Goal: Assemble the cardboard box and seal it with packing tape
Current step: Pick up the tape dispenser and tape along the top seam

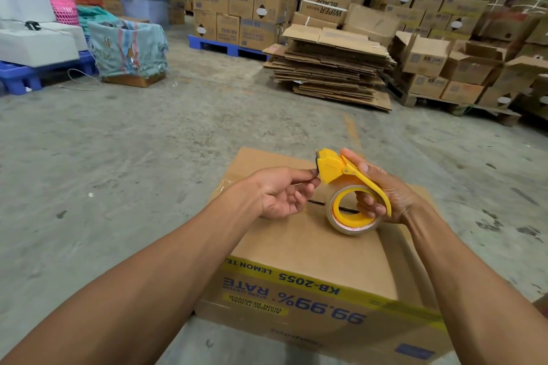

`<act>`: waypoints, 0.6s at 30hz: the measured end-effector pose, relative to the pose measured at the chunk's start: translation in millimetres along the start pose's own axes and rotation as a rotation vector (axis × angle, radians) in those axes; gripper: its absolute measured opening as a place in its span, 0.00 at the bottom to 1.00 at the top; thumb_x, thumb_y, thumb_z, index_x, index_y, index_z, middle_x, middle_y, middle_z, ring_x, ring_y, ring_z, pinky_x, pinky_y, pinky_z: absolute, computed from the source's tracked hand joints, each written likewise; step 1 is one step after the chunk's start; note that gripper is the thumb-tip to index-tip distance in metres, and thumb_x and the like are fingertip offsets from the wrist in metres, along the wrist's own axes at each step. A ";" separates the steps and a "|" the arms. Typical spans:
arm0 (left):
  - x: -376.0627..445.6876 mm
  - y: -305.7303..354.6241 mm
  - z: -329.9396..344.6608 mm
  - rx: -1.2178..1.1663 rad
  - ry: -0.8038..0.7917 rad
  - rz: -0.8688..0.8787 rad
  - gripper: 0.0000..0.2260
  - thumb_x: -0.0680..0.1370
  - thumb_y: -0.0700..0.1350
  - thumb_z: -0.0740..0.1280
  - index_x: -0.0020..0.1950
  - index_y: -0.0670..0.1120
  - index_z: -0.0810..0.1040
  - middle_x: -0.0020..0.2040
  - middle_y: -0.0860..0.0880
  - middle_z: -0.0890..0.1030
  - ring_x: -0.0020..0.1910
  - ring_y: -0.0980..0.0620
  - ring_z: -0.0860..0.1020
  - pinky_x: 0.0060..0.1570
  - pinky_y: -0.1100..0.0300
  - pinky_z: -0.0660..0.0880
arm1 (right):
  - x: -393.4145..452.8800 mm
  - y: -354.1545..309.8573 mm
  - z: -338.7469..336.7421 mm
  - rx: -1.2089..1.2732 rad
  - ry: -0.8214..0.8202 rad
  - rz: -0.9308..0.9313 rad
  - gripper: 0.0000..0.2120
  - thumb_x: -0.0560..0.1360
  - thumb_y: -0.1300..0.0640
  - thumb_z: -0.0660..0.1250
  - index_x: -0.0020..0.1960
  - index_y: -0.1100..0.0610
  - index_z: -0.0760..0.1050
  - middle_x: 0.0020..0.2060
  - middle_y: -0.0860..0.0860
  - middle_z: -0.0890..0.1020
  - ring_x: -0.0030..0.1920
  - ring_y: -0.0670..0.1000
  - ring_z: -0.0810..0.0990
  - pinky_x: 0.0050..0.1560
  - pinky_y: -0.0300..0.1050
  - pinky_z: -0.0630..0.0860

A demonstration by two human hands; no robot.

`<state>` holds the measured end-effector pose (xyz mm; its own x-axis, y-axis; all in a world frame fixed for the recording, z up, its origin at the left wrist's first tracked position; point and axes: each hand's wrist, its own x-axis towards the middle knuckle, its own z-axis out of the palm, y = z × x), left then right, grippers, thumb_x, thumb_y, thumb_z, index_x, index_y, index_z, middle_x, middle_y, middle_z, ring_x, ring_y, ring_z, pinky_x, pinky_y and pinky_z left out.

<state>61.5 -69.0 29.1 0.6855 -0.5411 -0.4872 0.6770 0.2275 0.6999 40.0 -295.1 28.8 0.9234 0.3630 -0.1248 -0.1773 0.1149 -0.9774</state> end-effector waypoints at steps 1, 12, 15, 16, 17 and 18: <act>0.5 -0.3 0.4 0.001 0.011 0.005 0.05 0.78 0.39 0.67 0.43 0.44 0.79 0.32 0.48 0.81 0.25 0.58 0.75 0.21 0.71 0.64 | 0.1 -0.4 0.3 -0.005 -0.004 0.003 0.32 0.57 0.39 0.81 0.60 0.38 0.80 0.19 0.56 0.72 0.14 0.48 0.68 0.18 0.37 0.69; 0.0 15.0 -14.7 0.196 0.113 -0.085 0.06 0.77 0.38 0.68 0.40 0.40 0.79 0.30 0.48 0.80 0.22 0.59 0.74 0.25 0.70 0.71 | 1.1 -16.5 11.4 -0.151 -0.042 0.060 0.33 0.58 0.39 0.80 0.62 0.42 0.79 0.20 0.56 0.72 0.15 0.48 0.68 0.18 0.37 0.70; -3.2 18.6 -18.9 0.234 0.120 -0.116 0.06 0.77 0.39 0.68 0.41 0.39 0.79 0.30 0.48 0.80 0.23 0.59 0.74 0.27 0.70 0.72 | 4.1 -20.7 15.5 -0.207 -0.054 0.084 0.34 0.59 0.39 0.80 0.63 0.43 0.79 0.21 0.55 0.72 0.15 0.48 0.68 0.18 0.37 0.70; -4.2 20.0 -19.9 0.244 0.129 -0.119 0.07 0.77 0.39 0.68 0.41 0.39 0.79 0.29 0.48 0.80 0.24 0.58 0.74 0.27 0.70 0.72 | 4.9 -22.1 16.7 -0.228 -0.058 0.092 0.34 0.59 0.38 0.80 0.63 0.43 0.79 0.21 0.55 0.72 0.15 0.48 0.68 0.18 0.37 0.70; -5.0 21.2 -20.3 0.255 0.140 -0.116 0.07 0.78 0.39 0.67 0.40 0.39 0.79 0.28 0.48 0.80 0.24 0.58 0.73 0.27 0.69 0.71 | 5.6 -23.5 17.8 -0.247 -0.058 0.098 0.33 0.59 0.38 0.79 0.63 0.43 0.79 0.21 0.55 0.72 0.15 0.48 0.68 0.18 0.37 0.70; -5.6 22.2 -20.3 0.262 0.152 -0.109 0.08 0.78 0.39 0.67 0.40 0.39 0.78 0.28 0.48 0.79 0.24 0.58 0.73 0.26 0.69 0.71 | 6.4 -25.0 18.9 -0.262 -0.059 0.105 0.33 0.60 0.38 0.79 0.63 0.43 0.79 0.21 0.55 0.72 0.15 0.48 0.68 0.18 0.37 0.70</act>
<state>78.1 -44.4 36.8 0.6581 -0.4187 -0.6257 0.6704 -0.0523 0.7401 43.9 -278.2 55.6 0.8819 0.4144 -0.2249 -0.1697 -0.1660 -0.9714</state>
